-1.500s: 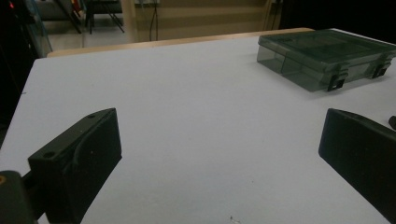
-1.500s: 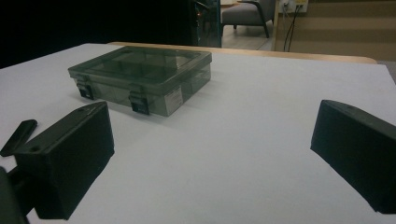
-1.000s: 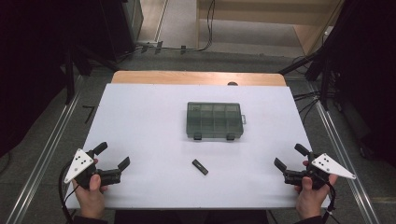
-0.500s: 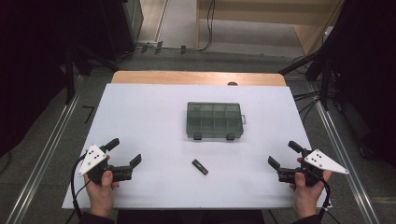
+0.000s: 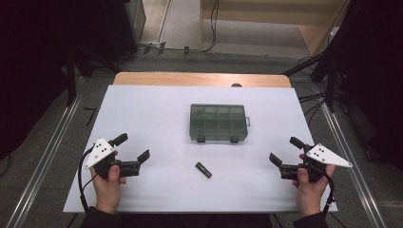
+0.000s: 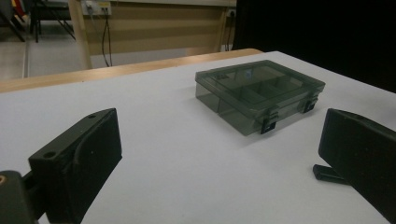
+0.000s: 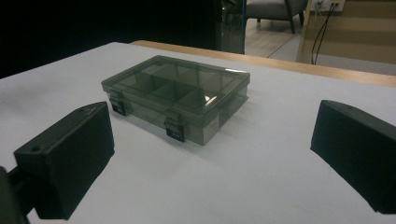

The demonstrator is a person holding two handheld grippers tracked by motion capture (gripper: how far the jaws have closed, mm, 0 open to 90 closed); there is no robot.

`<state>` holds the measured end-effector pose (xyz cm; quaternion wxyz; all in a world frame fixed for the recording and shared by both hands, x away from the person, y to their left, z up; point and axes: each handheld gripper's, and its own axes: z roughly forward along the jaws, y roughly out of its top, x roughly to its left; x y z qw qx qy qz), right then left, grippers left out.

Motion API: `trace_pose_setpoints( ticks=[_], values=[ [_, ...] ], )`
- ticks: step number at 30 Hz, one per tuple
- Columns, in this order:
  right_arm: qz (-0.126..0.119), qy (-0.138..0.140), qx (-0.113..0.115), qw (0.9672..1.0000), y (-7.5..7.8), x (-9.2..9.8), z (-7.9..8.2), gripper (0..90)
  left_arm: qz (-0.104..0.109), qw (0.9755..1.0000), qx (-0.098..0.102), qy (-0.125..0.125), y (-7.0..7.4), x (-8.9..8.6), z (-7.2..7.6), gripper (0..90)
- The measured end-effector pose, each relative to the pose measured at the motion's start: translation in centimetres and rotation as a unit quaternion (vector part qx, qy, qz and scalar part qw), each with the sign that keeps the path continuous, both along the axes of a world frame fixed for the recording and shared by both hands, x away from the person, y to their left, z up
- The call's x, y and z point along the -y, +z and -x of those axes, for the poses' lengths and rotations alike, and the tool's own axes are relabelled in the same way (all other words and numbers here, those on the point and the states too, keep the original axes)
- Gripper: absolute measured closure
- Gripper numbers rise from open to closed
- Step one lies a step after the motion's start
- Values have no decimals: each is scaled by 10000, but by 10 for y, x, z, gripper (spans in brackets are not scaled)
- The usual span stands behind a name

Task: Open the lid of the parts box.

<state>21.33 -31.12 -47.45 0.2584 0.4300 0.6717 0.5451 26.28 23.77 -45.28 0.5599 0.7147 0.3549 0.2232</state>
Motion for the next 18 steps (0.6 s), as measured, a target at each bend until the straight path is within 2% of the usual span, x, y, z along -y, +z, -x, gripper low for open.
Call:
trace_pose_setpoints(
  ticks=[9, 18],
  values=[
    [29, 134, 19, 9999, 9, -6, -14, 0, -10, 9999, -118, -90, 5, 15, -11, 0],
    [87, 269, 34, 9996, 18, -14, -25, 0, -62, 9996, -124, -248, 9, 35, -22, 0]
  ],
)
